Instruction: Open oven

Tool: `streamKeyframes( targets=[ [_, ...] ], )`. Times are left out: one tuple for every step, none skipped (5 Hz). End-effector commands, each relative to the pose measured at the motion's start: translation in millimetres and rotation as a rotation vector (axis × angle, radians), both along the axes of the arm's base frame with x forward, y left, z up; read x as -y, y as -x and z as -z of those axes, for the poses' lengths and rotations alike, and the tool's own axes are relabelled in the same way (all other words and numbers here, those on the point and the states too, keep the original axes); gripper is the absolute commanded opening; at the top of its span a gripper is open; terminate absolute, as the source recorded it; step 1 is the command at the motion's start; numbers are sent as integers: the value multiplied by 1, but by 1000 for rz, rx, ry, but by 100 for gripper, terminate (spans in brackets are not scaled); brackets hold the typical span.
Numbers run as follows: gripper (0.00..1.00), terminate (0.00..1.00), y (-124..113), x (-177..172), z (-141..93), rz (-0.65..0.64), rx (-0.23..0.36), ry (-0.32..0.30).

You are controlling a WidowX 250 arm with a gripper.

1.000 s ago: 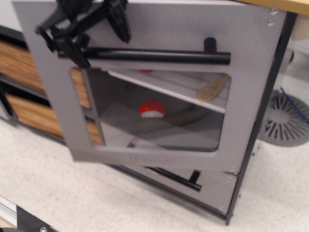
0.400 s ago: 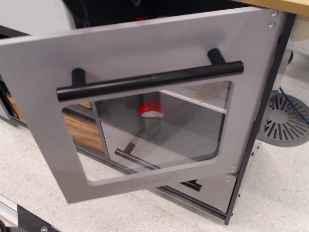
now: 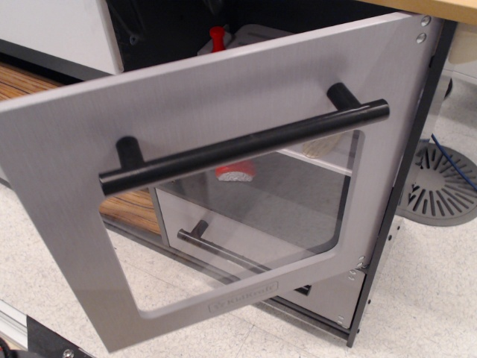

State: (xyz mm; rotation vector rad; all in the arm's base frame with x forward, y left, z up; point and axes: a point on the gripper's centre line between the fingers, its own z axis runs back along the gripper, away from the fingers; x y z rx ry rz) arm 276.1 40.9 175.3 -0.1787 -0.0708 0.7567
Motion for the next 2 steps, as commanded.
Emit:
streamKeyframes(
  targets=[
    [100,0,8,24,40,-30,-32,-55],
    [100,0,10,32,50,-56,-51,-100]
  ],
)
